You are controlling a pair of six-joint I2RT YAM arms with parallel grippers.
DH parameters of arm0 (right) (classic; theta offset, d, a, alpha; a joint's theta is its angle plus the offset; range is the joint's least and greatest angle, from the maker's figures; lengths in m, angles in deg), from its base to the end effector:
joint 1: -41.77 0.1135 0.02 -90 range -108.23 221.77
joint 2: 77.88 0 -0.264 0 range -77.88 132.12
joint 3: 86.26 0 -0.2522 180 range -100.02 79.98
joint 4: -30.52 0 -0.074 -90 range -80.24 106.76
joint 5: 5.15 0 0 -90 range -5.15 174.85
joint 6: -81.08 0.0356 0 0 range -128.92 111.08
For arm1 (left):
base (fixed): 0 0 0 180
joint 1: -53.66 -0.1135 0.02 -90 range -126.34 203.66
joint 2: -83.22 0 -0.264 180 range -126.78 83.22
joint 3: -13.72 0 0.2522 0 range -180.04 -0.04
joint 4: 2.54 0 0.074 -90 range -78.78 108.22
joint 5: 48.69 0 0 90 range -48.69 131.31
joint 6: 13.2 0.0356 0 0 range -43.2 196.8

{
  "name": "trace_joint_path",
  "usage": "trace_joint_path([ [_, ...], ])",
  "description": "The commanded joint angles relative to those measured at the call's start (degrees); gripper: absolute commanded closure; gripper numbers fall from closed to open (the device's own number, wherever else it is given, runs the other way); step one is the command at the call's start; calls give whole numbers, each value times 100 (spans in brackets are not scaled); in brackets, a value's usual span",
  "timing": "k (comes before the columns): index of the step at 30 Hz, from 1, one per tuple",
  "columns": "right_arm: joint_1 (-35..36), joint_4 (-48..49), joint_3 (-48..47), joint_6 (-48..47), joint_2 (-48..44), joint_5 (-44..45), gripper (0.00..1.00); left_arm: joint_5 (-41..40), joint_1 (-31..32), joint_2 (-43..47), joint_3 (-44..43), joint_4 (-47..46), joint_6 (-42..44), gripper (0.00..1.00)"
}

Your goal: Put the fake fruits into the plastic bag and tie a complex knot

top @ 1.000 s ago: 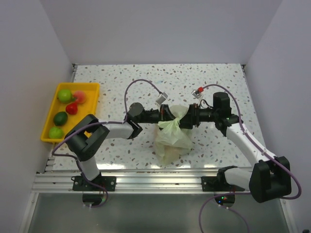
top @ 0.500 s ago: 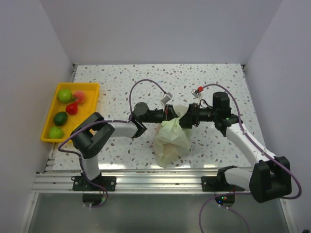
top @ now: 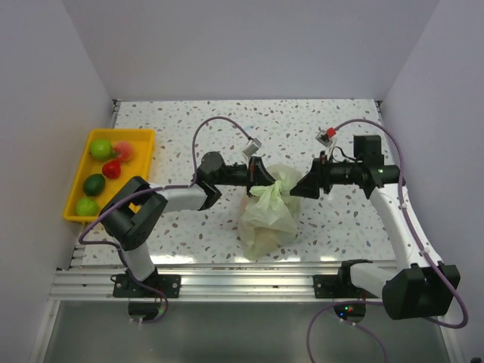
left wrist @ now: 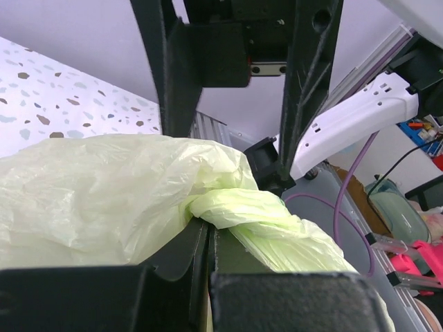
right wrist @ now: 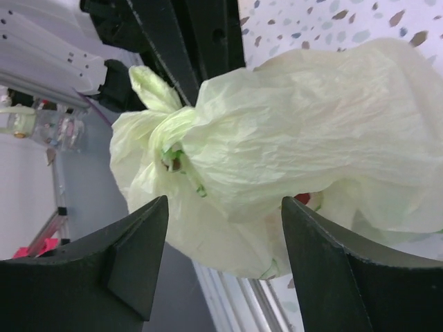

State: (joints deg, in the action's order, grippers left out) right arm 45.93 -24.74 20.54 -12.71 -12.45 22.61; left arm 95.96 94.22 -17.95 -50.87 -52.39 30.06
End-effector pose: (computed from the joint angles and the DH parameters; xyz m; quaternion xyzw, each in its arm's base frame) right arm 0.2185 0.0475 0.3209 -0.2422 0.7829 0.4827 0.3088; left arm 0.2590 -0.2599 0.2439 0.3297 0.5700 -0.6870 0.3074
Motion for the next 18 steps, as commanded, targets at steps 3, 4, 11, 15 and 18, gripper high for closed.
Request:
trace_joint_path([
  [3,5,-1493,-16,-1299,-65,-544,37,98,-48,159,-270,104,244,100],
  [4,-3,-1580,150,-1360,-91,-587,48,98,-48,150,-287,112,244,100],
  [11,32,-142,925,-598,-513,-299,71,98,-48,132,-322,183,262,100],
  [15,41,1008,1232,157,-356,255,73,107,-48,115,-375,235,297,100],
  [18,49,2166,1356,1061,-294,449,73,133,-48,97,-349,235,306,100],
])
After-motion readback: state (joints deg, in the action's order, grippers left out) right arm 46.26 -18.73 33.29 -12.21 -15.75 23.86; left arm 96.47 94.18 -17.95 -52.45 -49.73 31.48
